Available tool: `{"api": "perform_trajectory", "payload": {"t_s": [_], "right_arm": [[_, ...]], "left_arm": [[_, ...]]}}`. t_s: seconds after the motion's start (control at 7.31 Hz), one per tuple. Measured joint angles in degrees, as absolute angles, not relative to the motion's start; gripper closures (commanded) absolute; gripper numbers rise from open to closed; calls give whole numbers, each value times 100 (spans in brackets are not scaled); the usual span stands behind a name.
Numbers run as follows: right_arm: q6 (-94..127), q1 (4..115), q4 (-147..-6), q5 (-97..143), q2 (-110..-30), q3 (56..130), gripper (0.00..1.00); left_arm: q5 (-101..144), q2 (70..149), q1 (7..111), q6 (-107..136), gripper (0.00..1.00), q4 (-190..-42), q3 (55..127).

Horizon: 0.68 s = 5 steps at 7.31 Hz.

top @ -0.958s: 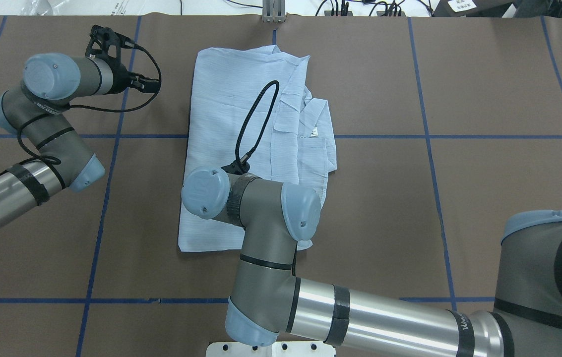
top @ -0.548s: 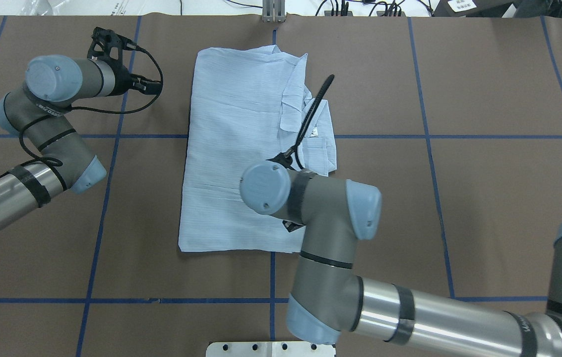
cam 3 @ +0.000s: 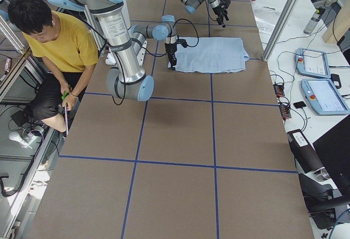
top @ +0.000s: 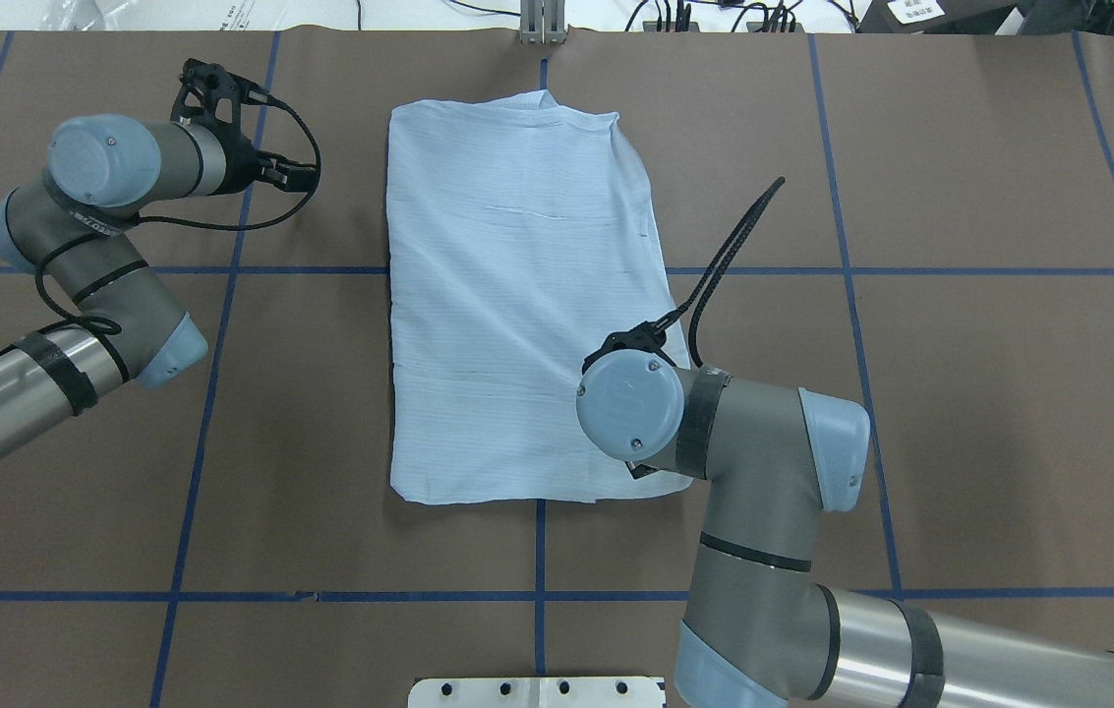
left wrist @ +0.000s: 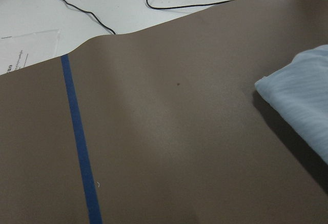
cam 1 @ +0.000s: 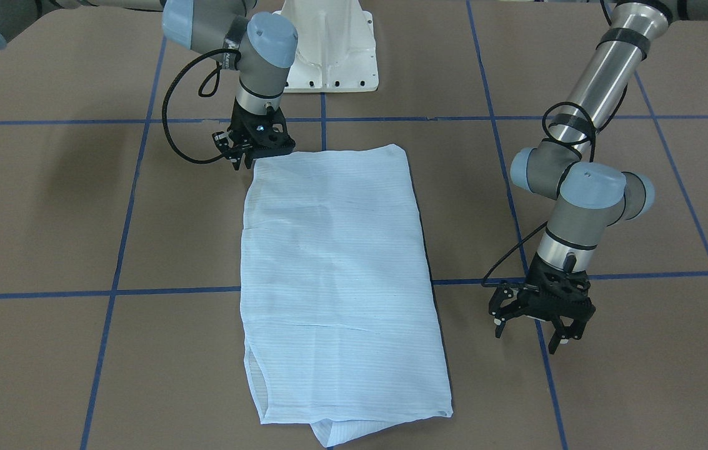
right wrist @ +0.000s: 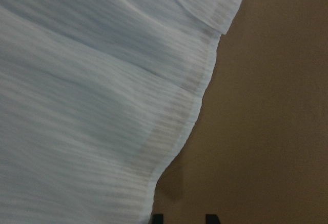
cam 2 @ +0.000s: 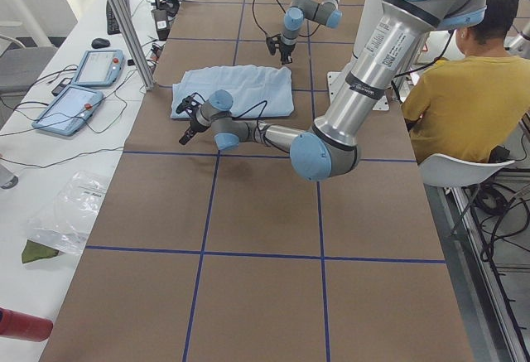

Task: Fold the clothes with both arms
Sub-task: 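Move both grippers to the shirt edge nearest the robot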

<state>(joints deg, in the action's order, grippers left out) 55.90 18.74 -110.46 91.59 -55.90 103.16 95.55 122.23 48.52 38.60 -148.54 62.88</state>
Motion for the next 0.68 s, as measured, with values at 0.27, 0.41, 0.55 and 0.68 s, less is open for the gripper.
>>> {"api": "perform_trajectory", "payload": {"t_s": [0.27, 0.41, 0.55, 0.68], "right_arm": [[6047, 2085, -10558, 9167, -5567, 10323, 0], [6102, 2315, -10259, 9223, -5581, 10387, 0], [6128, 2561, -10037, 9407, -5645, 10564, 0], [6265, 2760, -9933, 9658, -5767, 10845, 0]], "left_arm": [[9822, 12192, 4857, 3905, 0, -14814, 6473], [10073, 12074, 4859, 4071, 0, -14770, 6753], [10302, 11836, 4848, 4380, 0, -14693, 7206], [10481, 11502, 4735, 4755, 0, -14500, 7846]]}}
